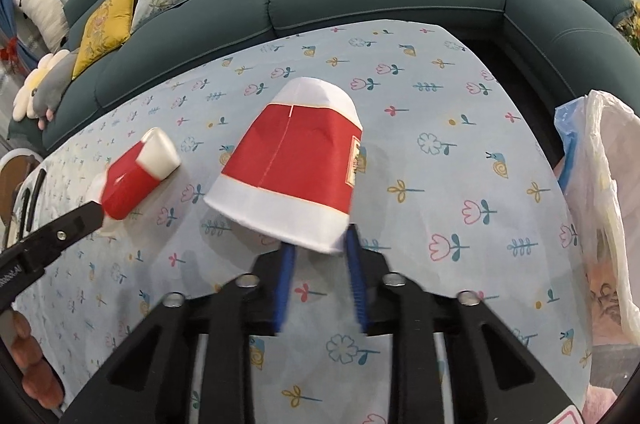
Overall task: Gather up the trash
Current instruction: 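Reach the right tool to the red-and-white paper cup and close on it, then grasp the second paper cup with the left tool while the right tool holds its cup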
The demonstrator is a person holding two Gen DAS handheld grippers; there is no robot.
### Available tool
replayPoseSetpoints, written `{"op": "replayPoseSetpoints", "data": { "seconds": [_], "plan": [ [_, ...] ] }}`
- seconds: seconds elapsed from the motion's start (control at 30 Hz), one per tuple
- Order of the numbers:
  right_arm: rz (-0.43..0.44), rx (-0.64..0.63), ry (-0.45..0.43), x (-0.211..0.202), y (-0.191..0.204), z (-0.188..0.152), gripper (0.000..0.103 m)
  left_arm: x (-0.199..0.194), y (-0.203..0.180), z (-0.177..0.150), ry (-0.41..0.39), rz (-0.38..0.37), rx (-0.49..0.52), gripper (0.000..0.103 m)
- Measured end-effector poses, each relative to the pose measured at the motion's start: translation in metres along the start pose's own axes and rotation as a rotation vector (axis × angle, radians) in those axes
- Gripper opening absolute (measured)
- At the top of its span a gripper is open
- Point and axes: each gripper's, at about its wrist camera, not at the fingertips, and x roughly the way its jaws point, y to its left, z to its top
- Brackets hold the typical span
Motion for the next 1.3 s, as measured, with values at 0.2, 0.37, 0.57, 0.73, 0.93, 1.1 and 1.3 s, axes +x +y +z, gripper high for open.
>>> {"op": "replayPoseSetpoints", "data": {
  "seconds": [0.2, 0.37, 0.57, 0.73, 0.93, 1.1, 1.3],
  "plan": [
    [0.018, 0.015, -0.011, -0.002, -0.005, 0.01, 0.011, 0.014, -0.016, 0.007, 0.021, 0.015, -0.026, 0.01],
    [0.034, 0.035, -0.015, -0.005, -0.01, 0.014, 0.01, 0.022, -0.023, 0.011, 0.031, 0.007, -0.052, 0.0],
    [0.047, 0.038, -0.03, -0.012, -0.015, 0.018, 0.008, 0.019, -0.027, 0.012, 0.021, -0.035, -0.11, 0.009],
    [0.057, 0.042, -0.029, -0.011, -0.017, 0.018, 0.008, 0.026, -0.017, 0.01, 0.025, -0.005, -0.202, 0.042],
    [0.074, 0.053, -0.028, -0.007, -0.02, 0.019, 0.008, 0.038, -0.012, 0.009, 0.011, -0.014, -0.241, 0.041],
    [0.087, 0.062, -0.022, -0.001, -0.023, 0.02, 0.008, 0.049, -0.017, 0.015, -0.002, -0.029, -0.239, 0.019],
    [0.105, 0.066, -0.019, 0.0, -0.025, 0.02, 0.008, 0.051, -0.03, 0.022, -0.028, -0.032, -0.195, 0.01]
  ]
}}
